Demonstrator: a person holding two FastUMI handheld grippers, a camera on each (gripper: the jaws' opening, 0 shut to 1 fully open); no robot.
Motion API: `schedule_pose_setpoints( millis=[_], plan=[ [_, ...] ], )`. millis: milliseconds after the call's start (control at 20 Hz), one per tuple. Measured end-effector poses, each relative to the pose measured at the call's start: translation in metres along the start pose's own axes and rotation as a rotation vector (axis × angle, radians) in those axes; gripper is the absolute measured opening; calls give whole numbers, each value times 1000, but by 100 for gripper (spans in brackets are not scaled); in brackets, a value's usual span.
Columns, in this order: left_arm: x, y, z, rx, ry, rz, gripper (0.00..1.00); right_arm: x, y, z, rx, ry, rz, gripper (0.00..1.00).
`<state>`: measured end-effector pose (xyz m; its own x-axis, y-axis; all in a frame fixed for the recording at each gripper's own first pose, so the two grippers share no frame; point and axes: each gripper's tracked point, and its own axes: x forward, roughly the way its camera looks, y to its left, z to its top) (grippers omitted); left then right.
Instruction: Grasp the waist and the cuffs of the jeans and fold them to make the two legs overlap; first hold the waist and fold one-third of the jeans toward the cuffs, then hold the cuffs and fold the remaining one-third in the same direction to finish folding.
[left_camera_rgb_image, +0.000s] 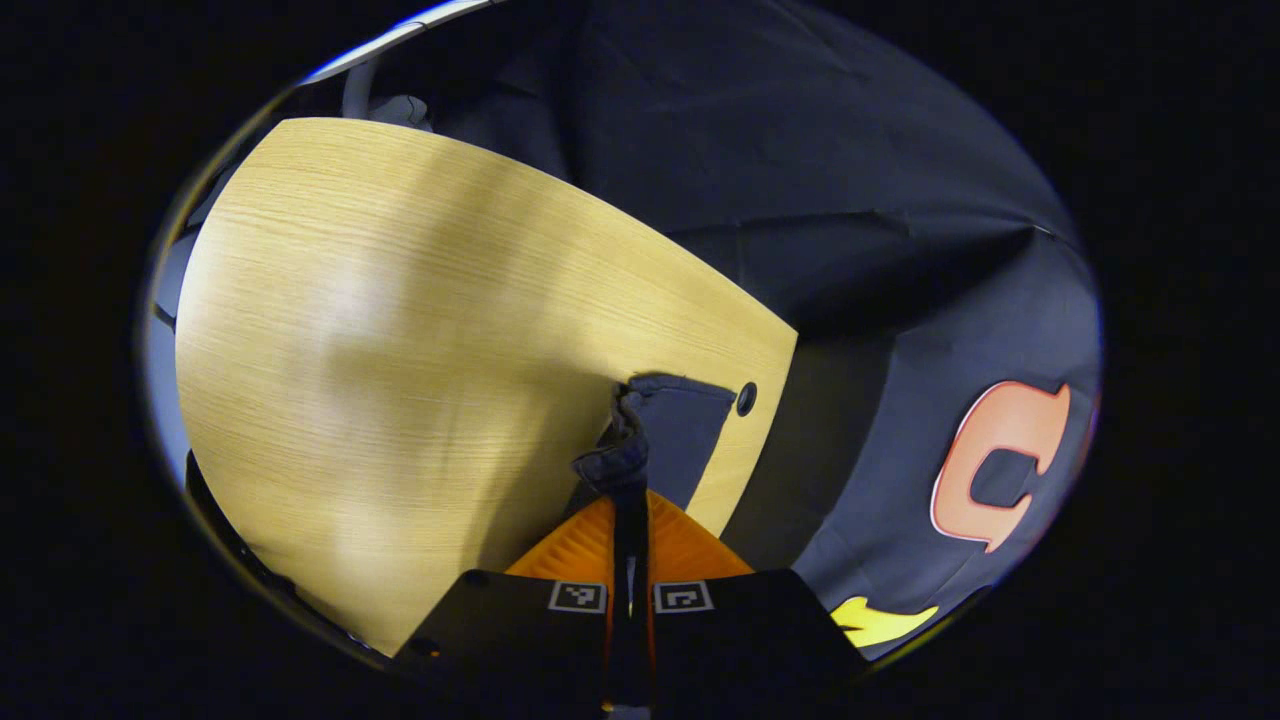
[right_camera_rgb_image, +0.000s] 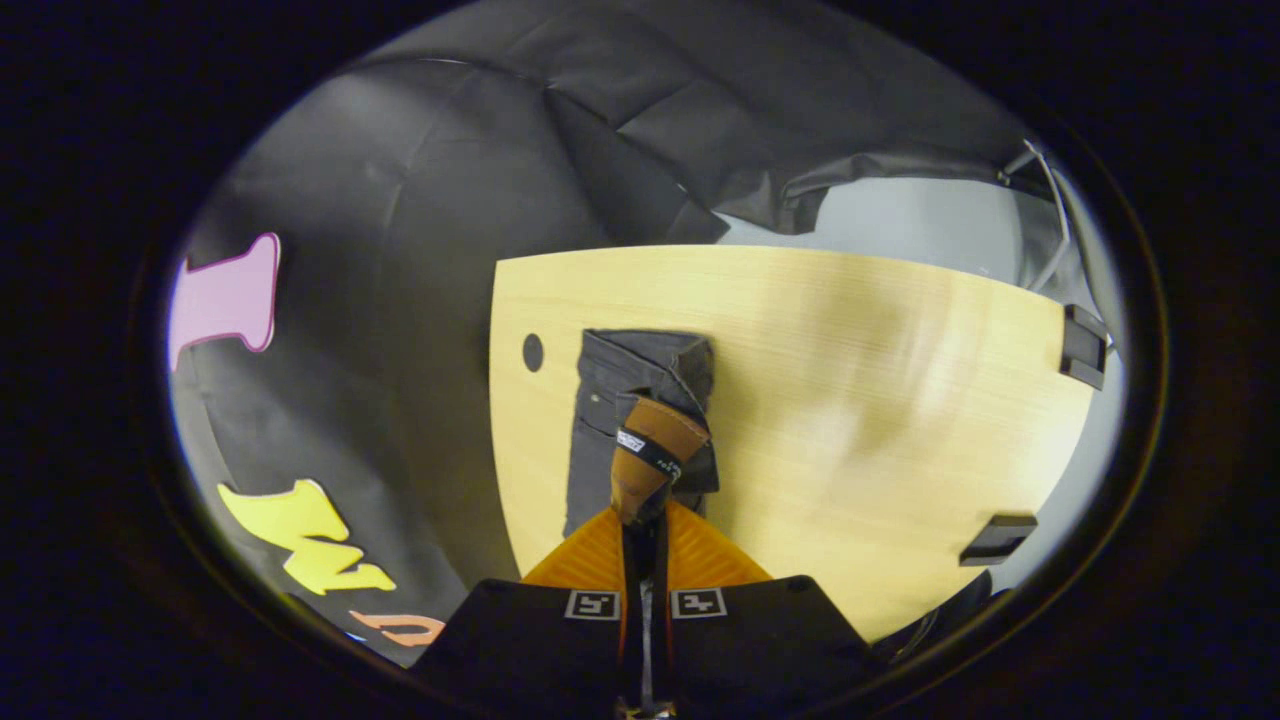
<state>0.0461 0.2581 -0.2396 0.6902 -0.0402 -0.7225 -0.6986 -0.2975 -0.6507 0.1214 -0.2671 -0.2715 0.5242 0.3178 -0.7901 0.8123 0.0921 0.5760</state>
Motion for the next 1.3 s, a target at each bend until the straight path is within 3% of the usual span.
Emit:
schedule_pose_setpoints(
  millis=[250, 300, 450, 500, 550, 800, 1000, 1050, 1100, 1150, 1200, 1250, 1300],
  plan=[
    [48, -55, -15, -16, 18, 11, 3, 53, 53, 15, -4, 18, -20, 4],
    [60, -63, -19, -1, 21, 21, 4, 64, 61, 19, -1, 21, -23, 0],
    [106, -72, -22, 97, 20, 65, 4, 91, 65, 26, 6, 27, -38, 4],
    [121, -76, -26, 101, 29, 76, 3, 99, 66, 30, 10, 28, -44, 0],
    [135, -79, -29, 101, 42, 88, 4, 108, 67, 32, 22, 34, -43, 4],
    [183, -64, -34, 164, 67, 172, 3, 140, 64, 39, 35, 34, -73, 4],
    [199, -59, -36, 181, 114, 205, 6, 154, 66, 42, 40, 16, -76, 12],
    [200, -60, -40, 186, 144, 208, 6, 156, 67, 42, 34, 13, -71, 19],
    [199, -58, -41, 190, 154, 223, 10, 157, 69, 40, 29, 14, -65, 14],
    [198, -63, -43, 188, 156, 215, 0, 157, 72, 41, 20, 10, -58, 24],
    [196, -70, -47, 202, 161, 207, 31, 157, 74, 41, 9, 4, -53, 28],
    [190, -77, -50, 221, 168, 206, 37, 155, 76, 42, 0, -5, -48, 27],
    [186, -84, -53, 244, 169, 207, 53, 151, 81, 44, -5, -19, -28, 34]
  ],
)
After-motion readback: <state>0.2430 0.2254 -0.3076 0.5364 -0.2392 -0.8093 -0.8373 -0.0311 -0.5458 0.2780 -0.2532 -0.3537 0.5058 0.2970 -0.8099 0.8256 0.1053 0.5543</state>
